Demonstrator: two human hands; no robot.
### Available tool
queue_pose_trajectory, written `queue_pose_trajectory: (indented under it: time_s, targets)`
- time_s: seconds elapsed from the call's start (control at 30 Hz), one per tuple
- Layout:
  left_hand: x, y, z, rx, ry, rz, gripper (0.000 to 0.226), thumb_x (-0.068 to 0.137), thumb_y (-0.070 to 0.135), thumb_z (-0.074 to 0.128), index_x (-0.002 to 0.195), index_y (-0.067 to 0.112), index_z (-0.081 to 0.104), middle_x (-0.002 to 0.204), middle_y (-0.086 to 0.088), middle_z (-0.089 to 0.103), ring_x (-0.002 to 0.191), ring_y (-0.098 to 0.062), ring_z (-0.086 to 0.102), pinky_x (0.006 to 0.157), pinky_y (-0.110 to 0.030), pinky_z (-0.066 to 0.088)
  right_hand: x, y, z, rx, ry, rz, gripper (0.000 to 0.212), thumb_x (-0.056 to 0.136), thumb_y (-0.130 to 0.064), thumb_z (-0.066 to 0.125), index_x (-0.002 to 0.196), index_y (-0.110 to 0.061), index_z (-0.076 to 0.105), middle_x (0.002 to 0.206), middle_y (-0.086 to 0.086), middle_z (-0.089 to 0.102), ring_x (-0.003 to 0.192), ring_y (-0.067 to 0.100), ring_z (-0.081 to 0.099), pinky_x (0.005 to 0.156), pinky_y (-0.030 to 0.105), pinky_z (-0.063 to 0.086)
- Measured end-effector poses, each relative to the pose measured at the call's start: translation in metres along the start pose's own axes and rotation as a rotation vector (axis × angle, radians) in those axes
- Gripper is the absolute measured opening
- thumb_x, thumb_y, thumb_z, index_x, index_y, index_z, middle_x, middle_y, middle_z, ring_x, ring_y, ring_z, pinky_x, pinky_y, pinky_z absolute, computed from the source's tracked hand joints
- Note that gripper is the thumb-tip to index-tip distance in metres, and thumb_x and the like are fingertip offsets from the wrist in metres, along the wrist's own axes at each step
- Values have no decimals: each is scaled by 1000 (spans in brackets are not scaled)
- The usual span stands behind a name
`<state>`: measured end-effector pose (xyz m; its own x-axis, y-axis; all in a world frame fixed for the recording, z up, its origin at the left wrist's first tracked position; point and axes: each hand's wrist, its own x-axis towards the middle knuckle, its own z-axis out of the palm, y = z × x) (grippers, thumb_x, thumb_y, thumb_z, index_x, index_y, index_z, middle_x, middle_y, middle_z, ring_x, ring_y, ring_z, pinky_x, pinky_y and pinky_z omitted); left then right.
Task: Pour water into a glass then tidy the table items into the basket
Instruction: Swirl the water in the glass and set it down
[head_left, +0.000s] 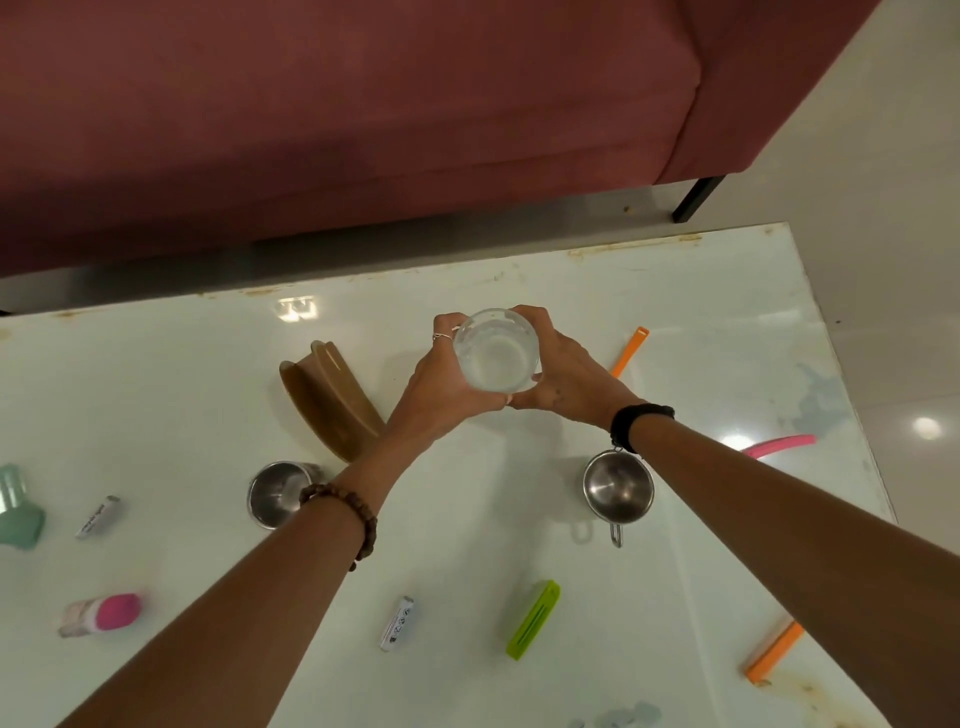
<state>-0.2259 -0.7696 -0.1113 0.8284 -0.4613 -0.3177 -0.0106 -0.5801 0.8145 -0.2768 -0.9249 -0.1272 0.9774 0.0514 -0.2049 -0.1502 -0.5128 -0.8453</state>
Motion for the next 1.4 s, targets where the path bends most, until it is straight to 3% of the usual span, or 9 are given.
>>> queue_pose_trajectory:
  time_s: [0.27,0.43,0.57,0.7,0.8,0.9,1.07,1.27,1.4]
  targets:
    - [4,-3,2,16,8,-14,87,59,18,85,125,24,30,110,5,47,98,-15,50,73,-16,43,3,3,1,11,-5,17,89,68,-24,81,135,-18,22,131,6,47,110,25,53,93,43,50]
    - [6,-3,-1,-17,-13,-30,83,58,17,84,113,37,25,108,6,48,96,-13,50,66,-8,39,3,2,2,41,4,50,91,69,-20,82,136,-15,21,132,9,47,111,27,52,93,32,45]
    - [5,-3,4,-67,-19,-46,84,63,16,83,123,32,27,114,8,42,104,-14,48,73,-9,40,1,-8,5,98,21,136,90,70,-12,80,137,-14,20,131,7,46,110,22,51,91,27,41]
    - [-13,-4,15,-104,89,-82,86,74,15,76,141,18,21,139,-6,42,127,-20,42,101,-25,36,-17,-27,21,94,149,245,86,73,-1,73,139,-15,19,136,8,40,119,24,47,94,29,42]
    - [-51,-10,14,-205,134,-123,78,81,8,67,143,19,20,137,-1,44,125,-16,45,100,-25,37,-46,-49,48,-48,322,377,80,79,-2,67,141,-17,20,139,8,36,116,23,49,80,31,50]
    - [-100,-21,0,-281,122,-113,51,87,6,58,131,24,41,122,9,52,114,-12,53,97,-30,45,-76,-81,81,-135,414,283,61,83,-7,63,132,-22,31,117,-5,42,95,10,54,68,23,46]
    - [-174,-53,-63,-242,213,-121,29,92,13,53,111,34,54,112,14,63,104,1,60,93,-20,49,-88,-148,147,-129,235,175,41,89,-15,57,120,-35,38,100,-21,50,91,-5,52,72,14,47]
    - [-248,-126,-184,-37,383,-176,39,92,13,51,109,47,47,112,24,60,103,8,57,93,-9,44,-45,-237,253,-320,-82,-28,40,94,-19,51,131,-24,38,119,-7,55,101,4,56,78,14,45]
    - [-285,-187,-282,34,543,-289,31,92,21,49,114,43,49,118,24,57,108,3,55,99,-18,43,3,-301,336,-334,-225,-142,39,95,-21,47,132,-27,37,122,-10,52,106,3,52,78,13,40]
